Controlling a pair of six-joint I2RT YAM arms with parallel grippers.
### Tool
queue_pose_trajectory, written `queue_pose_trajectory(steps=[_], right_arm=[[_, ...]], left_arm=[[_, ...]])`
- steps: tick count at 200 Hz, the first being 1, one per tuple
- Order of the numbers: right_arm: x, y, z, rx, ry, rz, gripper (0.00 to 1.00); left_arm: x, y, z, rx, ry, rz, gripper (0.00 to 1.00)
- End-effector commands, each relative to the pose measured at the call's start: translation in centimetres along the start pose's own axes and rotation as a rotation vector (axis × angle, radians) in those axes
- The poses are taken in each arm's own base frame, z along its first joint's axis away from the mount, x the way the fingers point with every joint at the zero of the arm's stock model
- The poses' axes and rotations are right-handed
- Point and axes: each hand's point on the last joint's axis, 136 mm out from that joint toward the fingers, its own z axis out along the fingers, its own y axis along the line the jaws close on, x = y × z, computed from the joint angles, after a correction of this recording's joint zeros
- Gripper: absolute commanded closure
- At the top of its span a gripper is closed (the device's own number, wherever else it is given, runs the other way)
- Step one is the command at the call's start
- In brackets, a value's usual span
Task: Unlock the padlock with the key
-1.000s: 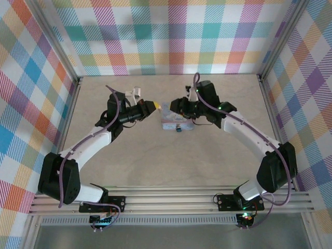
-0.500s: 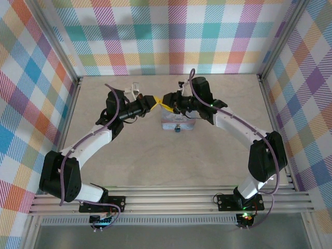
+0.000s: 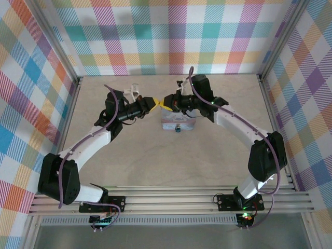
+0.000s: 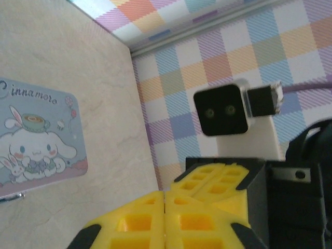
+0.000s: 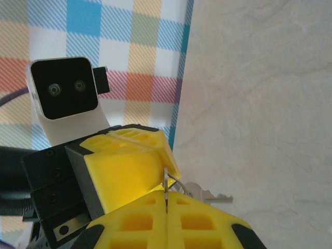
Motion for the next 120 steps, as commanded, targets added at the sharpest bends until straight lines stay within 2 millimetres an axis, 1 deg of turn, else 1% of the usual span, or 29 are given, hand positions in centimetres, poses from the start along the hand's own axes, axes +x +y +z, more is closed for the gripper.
queue_pose_trajectory(steps=[1, 14, 28, 55, 64, 78, 94, 120], right_arm=[[0.5, 1.7, -2.9, 0.035, 0.098, -0.204, 1.0], [1.2, 1.8, -4.0, 0.099, 0.164, -0.319, 1.0], [2.1, 1.6, -4.9, 0.156, 0.238, -0.412, 1.0], [3.6, 1.9, -6.0, 0.202, 0.339, -0.589, 1.0], [4.3, 2.0, -6.2, 0.202, 0.375, -0.665, 1.0], [5.3, 2.1, -6.4, 0.195, 0.424, -0.728, 1.0], [6.4, 2.2, -6.3, 0.173, 0.47, -0.769, 1.0], [7.4, 2.9, -6.1, 0.126, 0.496, -0.812, 1.0]], left_arm=[[0.6, -0.7, -2.1, -0.045, 0.032, 0.142, 0.78], [0.7, -1.0, -3.0, -0.056, 0.03, 0.234, 0.72], [1.2, -2.0, -3.8, -0.026, 0.034, 0.373, 0.68], [2.8, -4.9, -4.9, 0.11, 0.078, 0.601, 0.6], [3.4, -5.3, -5.0, 0.138, 0.108, 0.639, 0.6], [3.9, -5.8, -5.0, 0.165, 0.157, 0.674, 0.59], [5.0, -6.6, -4.6, 0.221, 0.222, 0.696, 0.59], [7.1, -7.6, -3.9, 0.292, 0.301, 0.759, 0.59]])
